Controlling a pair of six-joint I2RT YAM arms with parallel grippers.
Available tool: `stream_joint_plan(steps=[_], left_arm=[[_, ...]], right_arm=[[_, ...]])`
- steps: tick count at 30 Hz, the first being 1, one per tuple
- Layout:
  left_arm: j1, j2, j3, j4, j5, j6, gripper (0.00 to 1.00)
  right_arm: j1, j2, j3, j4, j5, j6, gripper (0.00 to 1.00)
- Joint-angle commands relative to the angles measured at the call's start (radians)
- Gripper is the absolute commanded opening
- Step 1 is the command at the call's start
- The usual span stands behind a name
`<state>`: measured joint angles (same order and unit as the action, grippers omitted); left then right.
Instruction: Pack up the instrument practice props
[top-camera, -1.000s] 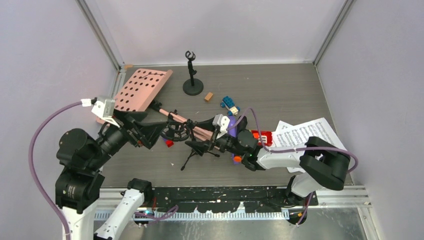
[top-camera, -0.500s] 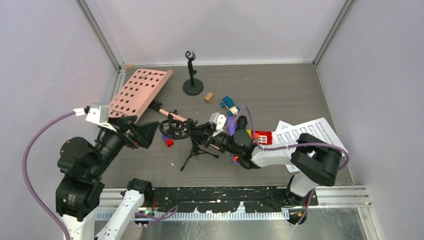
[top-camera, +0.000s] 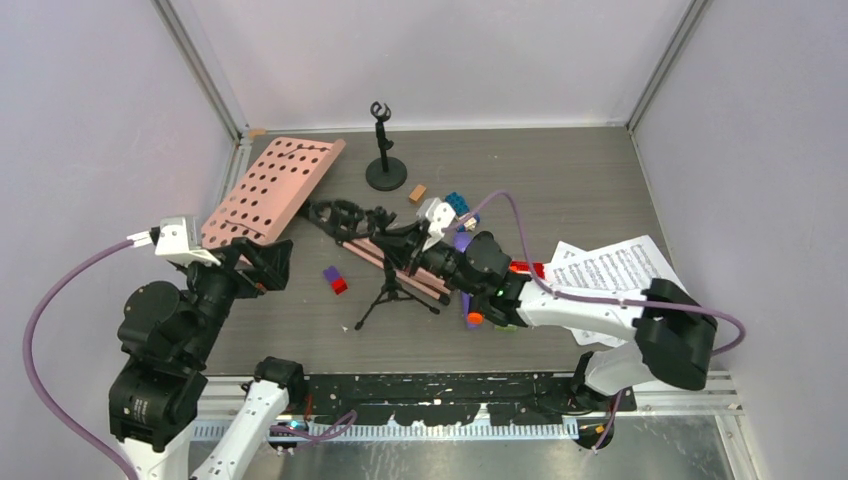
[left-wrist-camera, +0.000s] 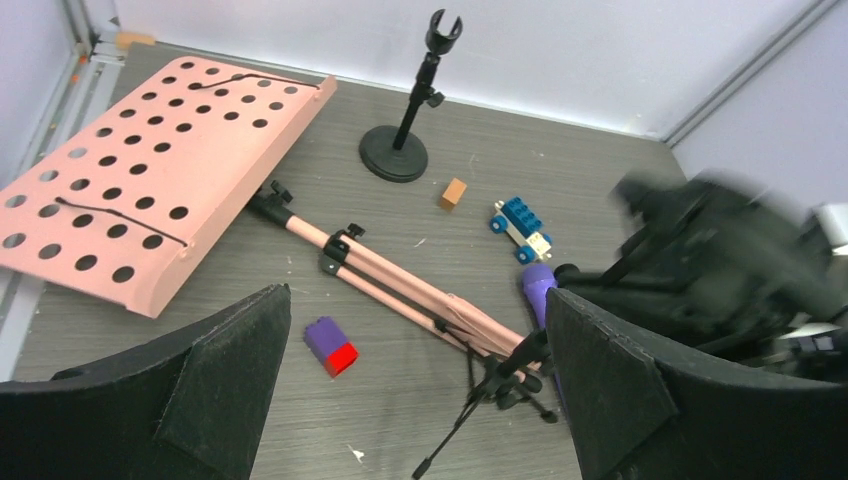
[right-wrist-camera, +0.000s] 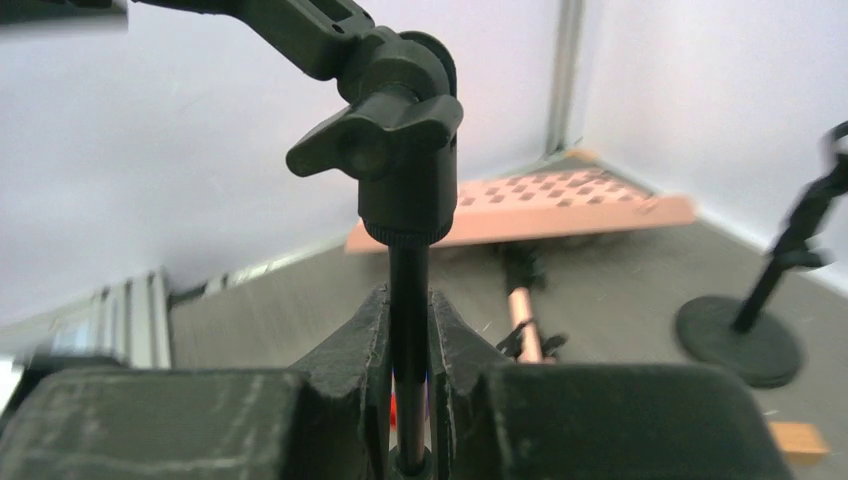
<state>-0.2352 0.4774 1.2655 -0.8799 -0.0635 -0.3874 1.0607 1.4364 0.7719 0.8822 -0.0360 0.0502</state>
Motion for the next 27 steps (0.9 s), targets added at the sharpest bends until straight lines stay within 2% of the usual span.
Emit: stream_joint_plan(steps=[1, 5, 8, 11, 15, 22, 27], left_arm=[[0.002, 0.002, -0.03, -0.01, -0.051, 0.004, 1.0], [0.002, 0.004, -0.088, 0.018, -0.019, -0.022, 1.0], [0.002, 0.018, -0.108, 0.031, 0.018, -0.024, 1.0], [0.002, 0.029, -0.112, 0.03, 0.036, -0.019, 1.0], [0.002, 0.023, -0.138, 0.044, 0.051, -0.002, 1.0], [0.002, 0.024, -0.187, 0.068, 0.081, 0.013, 1.0], [0.002, 0.034, -0.194, 0.069, 0.071, 0.035, 1.0]], right_arm=[[-0.021, -0.135, 0.201, -0.105, 0.229, -0.044, 0.01], [-0.124, -0.141, 0.298, -0.211, 0.276, -0.069, 0.01], [-0.267, -0.107, 0.358, -0.252, 0.248, 0.003, 0.01], [-0.417, -0.034, 0.415, -0.244, 0.195, 0.04, 0.01], [-0.528, 0.102, 0.545, -0.256, 0.151, 0.048, 0.01], [-0.612, 0.405, 0.787, -0.209, 0.176, 0.014, 0.01], [-0.631, 0.594, 0.933, -0.169, 0.098, -0.062, 0.01]])
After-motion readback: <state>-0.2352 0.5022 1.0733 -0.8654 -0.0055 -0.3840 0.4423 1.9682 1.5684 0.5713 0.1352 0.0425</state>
